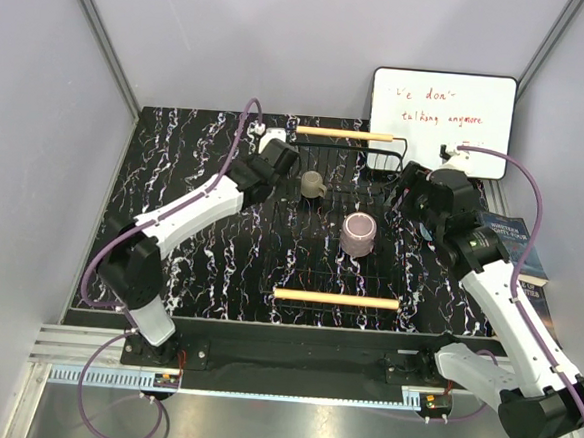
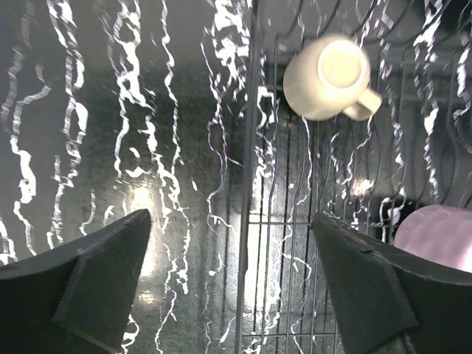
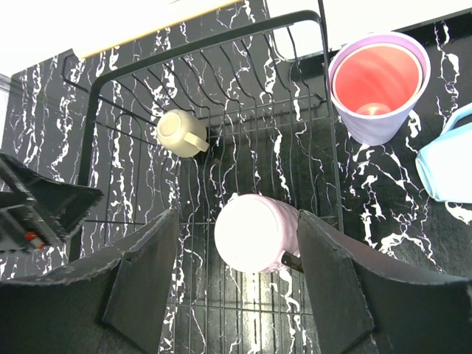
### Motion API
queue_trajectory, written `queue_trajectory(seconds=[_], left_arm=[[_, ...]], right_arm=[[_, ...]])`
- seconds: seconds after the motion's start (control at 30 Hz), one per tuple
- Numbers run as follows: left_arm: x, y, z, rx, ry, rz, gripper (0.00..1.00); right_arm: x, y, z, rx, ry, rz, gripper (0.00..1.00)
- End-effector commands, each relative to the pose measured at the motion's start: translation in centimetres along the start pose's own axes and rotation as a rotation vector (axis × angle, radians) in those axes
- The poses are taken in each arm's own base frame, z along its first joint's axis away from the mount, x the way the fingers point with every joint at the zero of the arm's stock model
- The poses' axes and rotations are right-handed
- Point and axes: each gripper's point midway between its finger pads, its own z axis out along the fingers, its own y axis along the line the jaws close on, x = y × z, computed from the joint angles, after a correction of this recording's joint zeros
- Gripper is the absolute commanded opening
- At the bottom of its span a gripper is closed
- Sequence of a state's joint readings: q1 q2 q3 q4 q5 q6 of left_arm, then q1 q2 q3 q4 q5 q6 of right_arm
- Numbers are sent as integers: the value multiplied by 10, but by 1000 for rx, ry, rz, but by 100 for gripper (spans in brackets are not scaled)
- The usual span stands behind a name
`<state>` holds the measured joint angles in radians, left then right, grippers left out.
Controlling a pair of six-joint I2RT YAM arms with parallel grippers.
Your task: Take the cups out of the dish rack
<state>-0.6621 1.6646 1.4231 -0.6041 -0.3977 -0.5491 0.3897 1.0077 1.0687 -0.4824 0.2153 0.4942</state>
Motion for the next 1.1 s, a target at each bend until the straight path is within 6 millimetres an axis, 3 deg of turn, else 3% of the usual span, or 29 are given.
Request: queue_trajectory(seconds=[0.0,0.07,0.1,0.17,0.2,0.37,0.57,0.73,1.07], left_arm=[[17,-7,13,29,51,16,77],[24,-4,17,19,65,27,51],[26,-2,18,13,70,35,29],[32,5,21,-11,85,41,7],[32,9,20,-22,88,37,0],[30,37,13,-84,96,67,0],[10,86,-7,-168,79,58,0],[8,122,-12,-246,79,41,0],[5,161,-16,-340,91,21,0]], right_arm=[[-6,4,-3,-25,-25,7,72],[-5,3,-3,-20,-22,7,72],[-4,3,-2,-20,-20,4,72],[-4,4,-2,-25,-19,5,72],[-4,4,-2,-26,-18,6,72],[-4,4,-4,-30,-23,7,72],[-2,2,-3,-24,-20,14,72],[2,5,0,-37,-12,23,71],[2,3,-1,-35,-18,14,71]])
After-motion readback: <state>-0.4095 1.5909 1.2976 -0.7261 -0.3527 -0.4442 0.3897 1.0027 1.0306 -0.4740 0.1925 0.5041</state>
